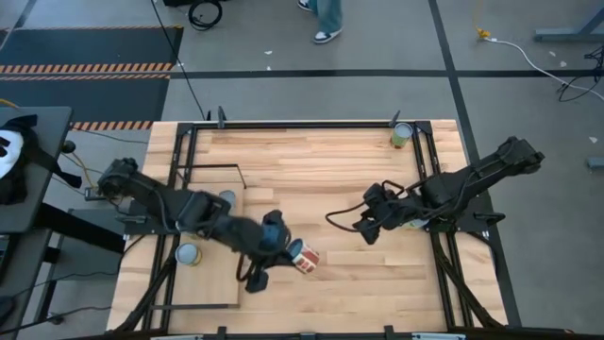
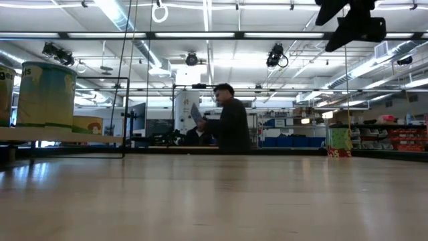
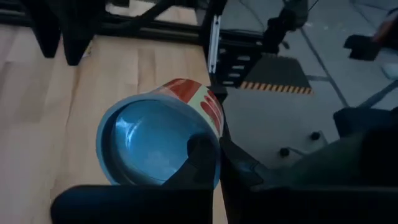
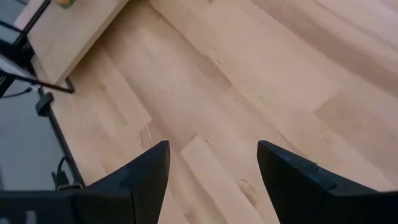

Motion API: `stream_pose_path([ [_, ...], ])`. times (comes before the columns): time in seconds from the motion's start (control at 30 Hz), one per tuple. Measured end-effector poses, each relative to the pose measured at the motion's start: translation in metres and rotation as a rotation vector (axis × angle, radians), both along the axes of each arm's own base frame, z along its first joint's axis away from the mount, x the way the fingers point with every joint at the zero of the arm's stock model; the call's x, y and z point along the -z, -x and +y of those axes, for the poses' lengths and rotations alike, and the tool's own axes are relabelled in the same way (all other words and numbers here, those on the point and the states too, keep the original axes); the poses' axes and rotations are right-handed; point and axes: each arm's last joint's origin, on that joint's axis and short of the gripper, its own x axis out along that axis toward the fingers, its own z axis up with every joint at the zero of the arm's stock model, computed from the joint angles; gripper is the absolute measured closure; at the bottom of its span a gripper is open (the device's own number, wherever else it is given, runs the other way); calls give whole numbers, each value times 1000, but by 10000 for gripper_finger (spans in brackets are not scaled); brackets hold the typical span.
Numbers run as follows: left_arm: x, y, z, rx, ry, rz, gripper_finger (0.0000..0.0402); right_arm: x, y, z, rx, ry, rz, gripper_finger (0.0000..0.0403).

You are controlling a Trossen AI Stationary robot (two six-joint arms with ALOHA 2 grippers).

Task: Pick and place cans onto a shelf
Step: Put the canned diced tomatoes on the shelf

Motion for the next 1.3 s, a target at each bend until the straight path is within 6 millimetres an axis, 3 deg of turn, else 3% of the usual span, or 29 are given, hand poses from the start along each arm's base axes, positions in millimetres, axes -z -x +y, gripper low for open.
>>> stream_pose_path([
  [0.23, -6, 20, -30, 6, 69, 49, 392, 18, -27, 13, -31, -34, -4, 155],
  [0.37, -11, 25, -34, 21, 60, 81, 392, 26, -35, 17, -46, -45, 10, 159],
  [0.6, 21, 31, -33, 17, -47, 253, 388, 30, -44, 35, -115, -57, -54, 173],
  [0.87, 50, 38, -30, -153, 58, 479, 387, 30, -36, 50, -169, -62, -53, 177],
  [1.2, 70, 55, -43, -363, 187, 640, 392, 30, -38, 46, -215, -7, -50, 177],
  [1.3, 74, 66, -42, -513, 189, 710, 394, 30, -41, 41, -212, 10, -51, 177],
])
